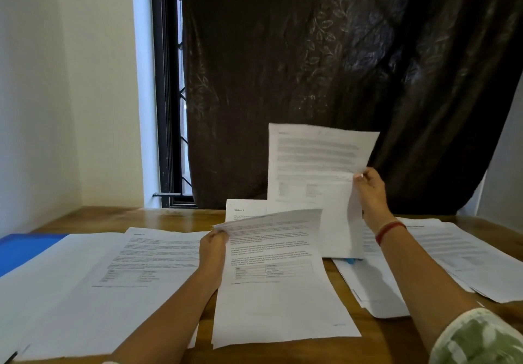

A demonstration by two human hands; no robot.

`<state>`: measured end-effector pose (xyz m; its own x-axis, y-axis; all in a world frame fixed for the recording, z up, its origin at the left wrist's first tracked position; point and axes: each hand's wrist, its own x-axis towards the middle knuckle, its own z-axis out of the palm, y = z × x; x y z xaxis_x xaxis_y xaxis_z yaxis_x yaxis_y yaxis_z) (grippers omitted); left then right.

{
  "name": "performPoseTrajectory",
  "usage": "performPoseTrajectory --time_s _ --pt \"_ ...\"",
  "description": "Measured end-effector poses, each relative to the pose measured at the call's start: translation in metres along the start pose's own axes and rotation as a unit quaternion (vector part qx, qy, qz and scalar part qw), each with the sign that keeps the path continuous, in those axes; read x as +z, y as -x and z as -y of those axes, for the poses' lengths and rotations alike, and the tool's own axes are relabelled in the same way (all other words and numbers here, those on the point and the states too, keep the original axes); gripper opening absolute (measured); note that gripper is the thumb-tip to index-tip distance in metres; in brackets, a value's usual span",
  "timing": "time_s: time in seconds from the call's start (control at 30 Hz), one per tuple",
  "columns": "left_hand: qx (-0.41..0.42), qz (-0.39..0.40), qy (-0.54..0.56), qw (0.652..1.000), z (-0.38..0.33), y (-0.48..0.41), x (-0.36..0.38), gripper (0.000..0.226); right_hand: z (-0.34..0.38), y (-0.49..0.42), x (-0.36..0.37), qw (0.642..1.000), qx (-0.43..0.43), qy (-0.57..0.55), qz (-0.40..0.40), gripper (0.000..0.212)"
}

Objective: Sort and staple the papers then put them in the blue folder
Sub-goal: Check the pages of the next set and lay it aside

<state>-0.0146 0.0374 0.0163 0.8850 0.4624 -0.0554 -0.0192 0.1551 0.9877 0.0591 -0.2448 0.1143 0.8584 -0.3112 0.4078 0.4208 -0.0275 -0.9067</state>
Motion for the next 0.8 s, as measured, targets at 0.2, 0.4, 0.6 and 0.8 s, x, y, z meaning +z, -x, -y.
performPoseTrajectory --time_s 0.2,0.4,0.6,0.8 --pt "0.002 0.004 0.000 1.000 0.000 0.001 -0.001 0.014 -0.008 0.009 0.007 0.994 0.083 0.020 0.072 0.002" --pt "-0.008 0.006 -0.009 1.000 -0.001 0.001 -0.003 0.015 -0.017 0.031 0.015 0.987 0.108 0.051 0.108 0.005" --pt "-0.002 0.002 -0.006 1.000 0.000 0.001 -0.003 0.018 -0.034 0.049 0.013 0.977 0.095 0.107 0.157 0.007" --pt "0.033 0.013 -0.028 0.999 0.003 0.000 -0.003 0.011 -0.046 0.061 0.012 0.975 0.116 0.092 0.164 0.012"
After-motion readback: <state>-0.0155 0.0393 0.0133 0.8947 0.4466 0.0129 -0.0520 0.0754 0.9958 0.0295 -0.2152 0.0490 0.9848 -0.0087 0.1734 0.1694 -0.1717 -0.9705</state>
